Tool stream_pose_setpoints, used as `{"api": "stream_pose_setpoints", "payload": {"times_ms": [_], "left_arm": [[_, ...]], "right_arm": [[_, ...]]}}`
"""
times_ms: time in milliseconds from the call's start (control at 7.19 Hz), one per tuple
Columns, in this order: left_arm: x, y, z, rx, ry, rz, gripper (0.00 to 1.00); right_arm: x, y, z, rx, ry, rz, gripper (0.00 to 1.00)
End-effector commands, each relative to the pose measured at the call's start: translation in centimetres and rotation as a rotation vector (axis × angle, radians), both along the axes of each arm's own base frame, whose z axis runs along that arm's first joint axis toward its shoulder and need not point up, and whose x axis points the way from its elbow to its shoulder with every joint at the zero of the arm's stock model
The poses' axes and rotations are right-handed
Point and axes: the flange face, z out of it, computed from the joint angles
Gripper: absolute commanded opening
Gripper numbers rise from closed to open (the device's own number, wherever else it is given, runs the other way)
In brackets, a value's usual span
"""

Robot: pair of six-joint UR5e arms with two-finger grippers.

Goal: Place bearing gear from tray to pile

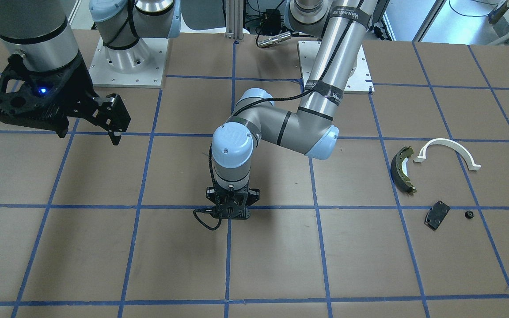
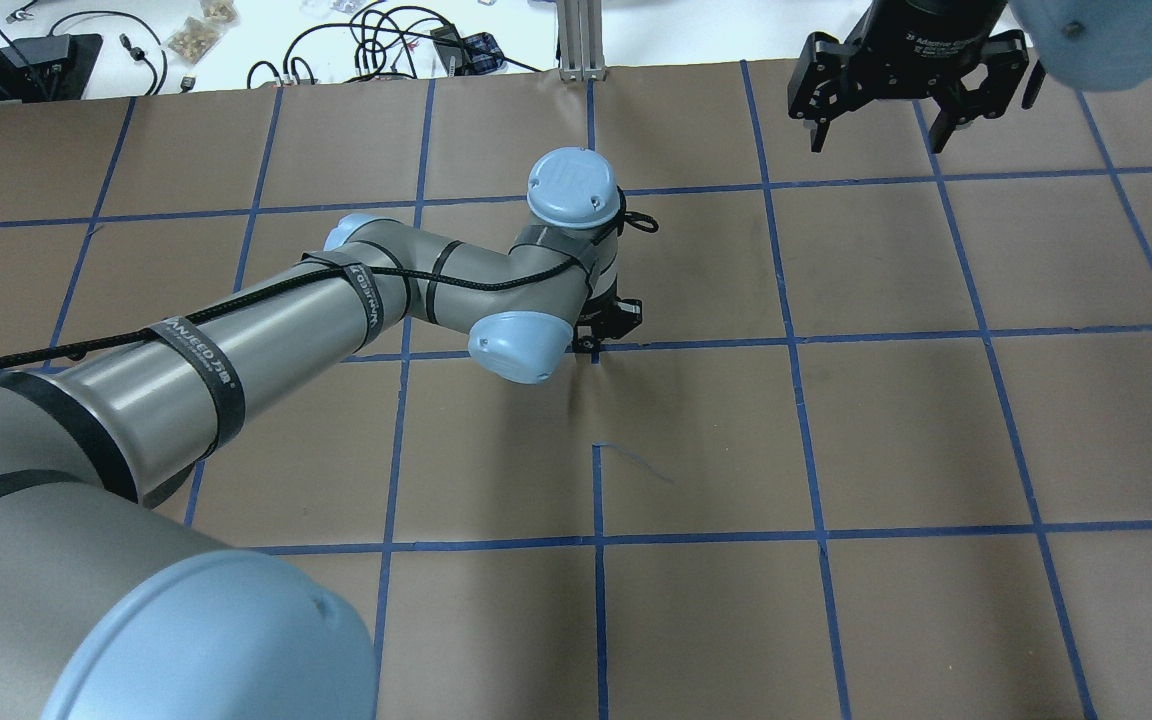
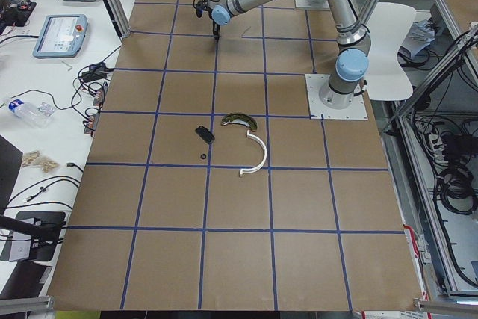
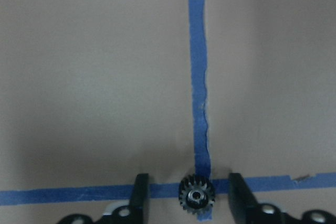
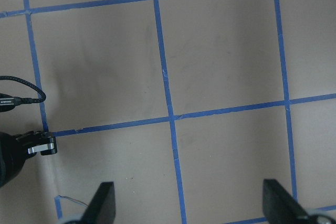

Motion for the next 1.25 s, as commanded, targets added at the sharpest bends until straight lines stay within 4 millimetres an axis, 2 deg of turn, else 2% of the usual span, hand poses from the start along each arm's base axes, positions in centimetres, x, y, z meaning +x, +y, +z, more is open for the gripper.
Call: {"api": "stream_pose_setpoints", "payload": {"times_ms": [0, 139, 278, 418, 557, 696, 835, 1113], "left_arm": [[0.8, -0.5, 2.0, -0.019, 0.009, -0.002, 0.00], [3.8, -1.6, 4.1, 0.006, -0.004, 0.015, 0.00], [8.2, -2.1, 6.6, 0.025, -0.022, -0.021, 0.00], [13.4, -2.8, 9.0, 0.047, -0.029, -0.021, 0.00], [19.9, -3.5, 10.0, 0.045, -0.025, -0.073, 0.00], [25.3, -2.8, 10.2, 0.054, -0.026, -0.166, 0.00], [31.2, -2.0, 9.6, 0.076, -0.065, -0.131, 0.00], [44.1, -1.0, 9.2, 0.064, -0.066, -0.183, 0.00]], "right_arm": [[0.0, 0.1, 0.1, 0.003, -0.001, 0.000, 1.00], [0.0, 0.1, -0.1, 0.003, -0.004, 0.001, 1.00], [0.1, 0.1, 0.0, 0.003, -0.008, 0.001, 1.00], [0.2, 0.2, 0.0, 0.002, -0.009, 0.004, 1.00], [0.2, 0.2, 0.1, 0.001, -0.007, 0.004, 1.00], [0.2, 0.2, 0.0, 0.003, -0.007, 0.004, 1.00], [0.2, 0.1, 0.0, 0.004, -0.005, 0.004, 1.00], [0.4, 0.2, 0.0, 0.005, -0.012, 0.006, 1.00]]}}
